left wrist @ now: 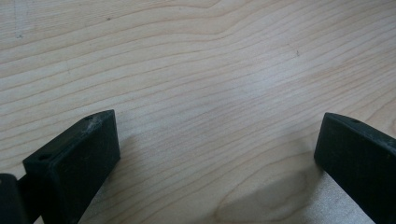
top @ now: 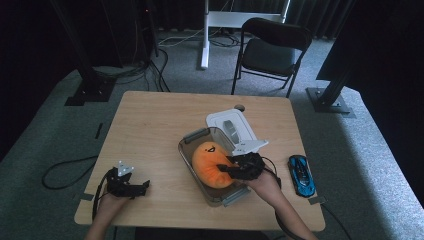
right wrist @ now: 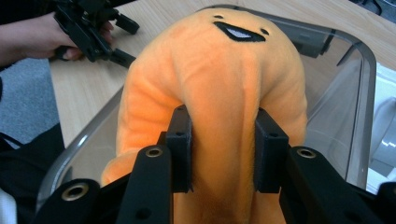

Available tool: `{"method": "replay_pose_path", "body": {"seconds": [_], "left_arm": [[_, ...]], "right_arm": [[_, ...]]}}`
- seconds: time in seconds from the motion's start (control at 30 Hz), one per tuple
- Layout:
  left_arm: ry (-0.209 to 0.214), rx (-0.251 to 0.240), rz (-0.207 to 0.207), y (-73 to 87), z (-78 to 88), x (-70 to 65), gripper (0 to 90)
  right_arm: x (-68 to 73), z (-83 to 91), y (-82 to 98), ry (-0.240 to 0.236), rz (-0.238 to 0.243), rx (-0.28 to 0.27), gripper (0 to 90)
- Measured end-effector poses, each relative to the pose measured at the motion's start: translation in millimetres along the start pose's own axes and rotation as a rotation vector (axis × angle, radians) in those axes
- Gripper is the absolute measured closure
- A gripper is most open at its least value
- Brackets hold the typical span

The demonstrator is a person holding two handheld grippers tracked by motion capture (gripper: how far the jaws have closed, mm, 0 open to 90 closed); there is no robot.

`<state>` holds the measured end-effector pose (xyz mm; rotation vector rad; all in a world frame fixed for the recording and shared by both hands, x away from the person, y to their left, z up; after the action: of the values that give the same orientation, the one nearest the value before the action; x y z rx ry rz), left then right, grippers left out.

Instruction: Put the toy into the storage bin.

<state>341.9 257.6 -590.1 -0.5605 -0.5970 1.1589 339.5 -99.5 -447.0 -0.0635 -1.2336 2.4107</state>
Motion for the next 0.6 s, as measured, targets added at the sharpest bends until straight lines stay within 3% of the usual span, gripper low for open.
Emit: {"method": "replay_pose_path", "body": {"seconds": [0.6], "left_arm": [[0.000,0.000,0.000,-0.1,-0.1,0.0,0.5]], "right_arm": [[-1.2,-9.6,17.7,-0.036,-0.025,0.078,61.6]]}}
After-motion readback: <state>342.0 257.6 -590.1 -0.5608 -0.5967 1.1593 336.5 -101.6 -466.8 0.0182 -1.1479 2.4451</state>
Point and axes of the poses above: each handheld gripper's, and its own axes: z roughly backward along the jaws, y roughly out of its underside, x roughly to its left, the point moved 6 cm from there along -z, roughly forward along the jaws, and after that the axes turned 10 degrees about -y, right-handed, at the moved point
